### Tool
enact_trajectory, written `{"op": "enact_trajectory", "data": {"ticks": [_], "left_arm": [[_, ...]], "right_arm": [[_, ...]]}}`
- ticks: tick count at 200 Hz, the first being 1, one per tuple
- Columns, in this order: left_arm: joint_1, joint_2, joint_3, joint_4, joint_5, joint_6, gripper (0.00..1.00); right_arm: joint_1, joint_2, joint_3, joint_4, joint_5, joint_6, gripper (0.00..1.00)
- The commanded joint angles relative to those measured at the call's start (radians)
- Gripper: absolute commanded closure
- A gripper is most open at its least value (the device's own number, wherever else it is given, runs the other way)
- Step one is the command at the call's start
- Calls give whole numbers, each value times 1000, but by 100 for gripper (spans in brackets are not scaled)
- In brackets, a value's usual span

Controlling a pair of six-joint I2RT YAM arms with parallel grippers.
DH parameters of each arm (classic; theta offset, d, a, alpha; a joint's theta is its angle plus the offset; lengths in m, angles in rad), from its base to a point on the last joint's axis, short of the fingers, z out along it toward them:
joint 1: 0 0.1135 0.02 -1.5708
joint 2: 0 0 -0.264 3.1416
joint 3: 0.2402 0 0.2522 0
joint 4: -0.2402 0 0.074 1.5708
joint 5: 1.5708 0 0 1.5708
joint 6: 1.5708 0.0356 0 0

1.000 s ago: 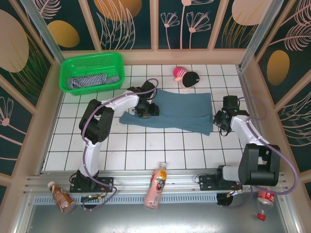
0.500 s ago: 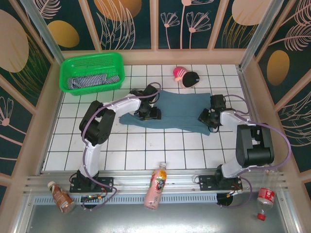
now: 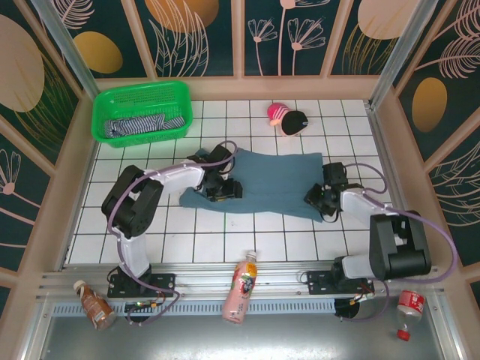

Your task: Fold and stack the tank tops

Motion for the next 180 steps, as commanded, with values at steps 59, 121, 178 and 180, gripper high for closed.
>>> {"op": "enact_trajectory", "data": {"ticks": [59,121,178,180], "left_arm": [[-65,-87,-16,-196,-42,-70,41],[20,76,386,-391,-283,162,37],[110,376,748,-336,-206,325,38],[112,385,758,-336,-201,326,38]], "right_arm": [[-57,-143,61,-308,115,-6,60],[-133,-8,238,18,62,-402,41],[-184,261,375,123,-63,-570,40],[-186,269,380,121,-63,-571,40]]}}
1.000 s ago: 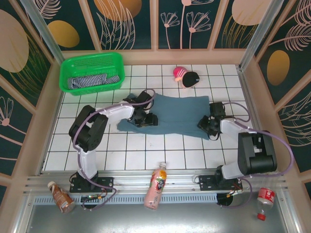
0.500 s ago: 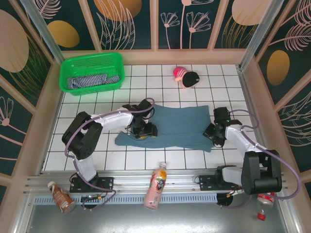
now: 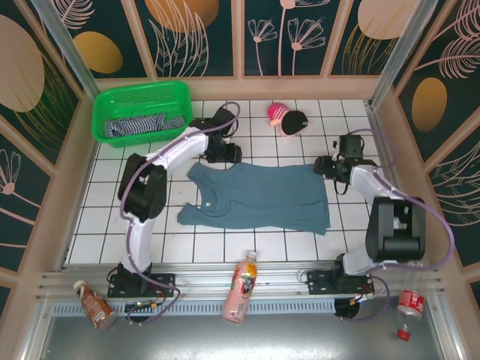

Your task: Fold and stack the tank tops

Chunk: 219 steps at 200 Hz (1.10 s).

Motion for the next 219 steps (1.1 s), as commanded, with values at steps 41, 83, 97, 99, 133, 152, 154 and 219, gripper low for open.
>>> {"op": "enact_trajectory", "data": {"ticks": [41,83,97,99,133,152,154,219], "left_arm": [[24,230,239,-64,120,139,41],[24,251,191,-26,198,145,47],[25,251,173,-19,204,145,51],[24,251,170,-18,204,145,52],[24,256,174,-7,222,150,71],[25,256,175,0,211,157,74],[24,257,174,1,211,157,74],[24,250,173,48,217,156,83]], "right_arm": [[-40,225,161,11,-129,-117,41],[-41,314,226,-42,-140,-122,45],[-40,329,235,-59,-151,-118,46],[-40,329,236,-60,-151,-117,46],[-40,347,237,-79,-146,-125,49],[-36,359,238,-71,-147,-126,49],[-37,360,239,-69,-146,-128,50],[-16,387,296,-45,-175,-135,63]]}}
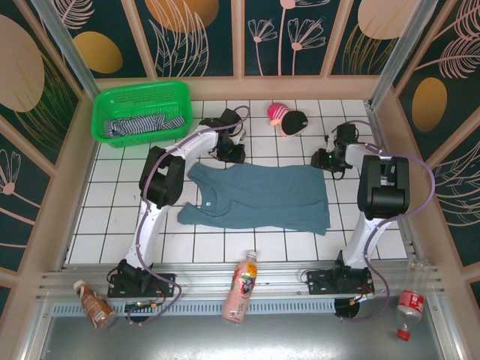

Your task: Fold and stack the tank tops

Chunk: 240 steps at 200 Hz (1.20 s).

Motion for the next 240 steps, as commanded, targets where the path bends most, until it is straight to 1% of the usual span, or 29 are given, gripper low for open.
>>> {"op": "enact_trajectory", "data": {"ticks": [1,29,45,64,71,80,85,91,126,172,240], "left_arm": [[1,14,-4,32,22,10,83],[3,14,-6,36,14,21,86],[3,11,-13,38,9,30,87],[3,2,-32,61,9,38,92],[2,0,-32,67,8,41,92],[3,-3,-29,71,5,44,94],[4,-5,-29,73,3,46,97],[3,-12,-29,77,-2,49,99],[3,-70,-75,115,0,55,100],[3,-185,-225,200,-3,60,100],[-6,-345,-438,312,23,58,100]], "right_arm": [[19,11,28,-3,-29,-15,63],[23,12,12,5,-30,-9,70],[23,12,3,13,-19,-18,77],[24,11,4,20,-7,-31,86],[23,9,8,22,-6,-34,90],[24,2,5,29,-5,-35,92],[24,-4,3,34,-4,-36,93],[22,-12,-2,39,-5,-36,94],[4,-90,-72,108,-60,-29,96],[-29,-226,-201,192,-135,-4,97],[-62,-381,-344,184,-165,-4,98]]}}
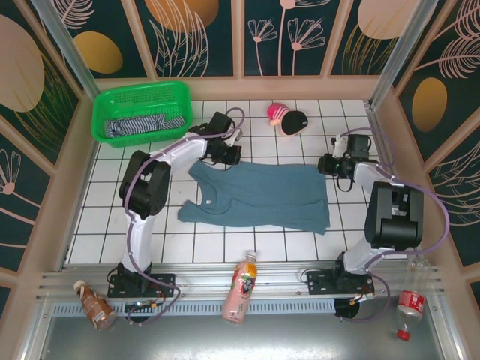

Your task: Fold and stack the tank tops

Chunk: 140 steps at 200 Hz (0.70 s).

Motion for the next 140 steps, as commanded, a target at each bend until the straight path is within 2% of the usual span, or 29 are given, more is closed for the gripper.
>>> {"op": "enact_trajectory", "data": {"ticks": [1,39,109,140], "left_arm": [[-6,-68,-65,55,19,15,100],[-33,-125,-146,59,28,22,100],[-84,-224,-288,87,16,-18,100],[-91,-255,-340,87,2,-28,99]], "right_arm": [[-13,-60,-49,12,-29,10,98],[-25,-119,-102,-25,-32,4,98],[-37,-230,-162,-129,37,-37,99],[-36,-251,-146,-153,44,-47,99]]}}
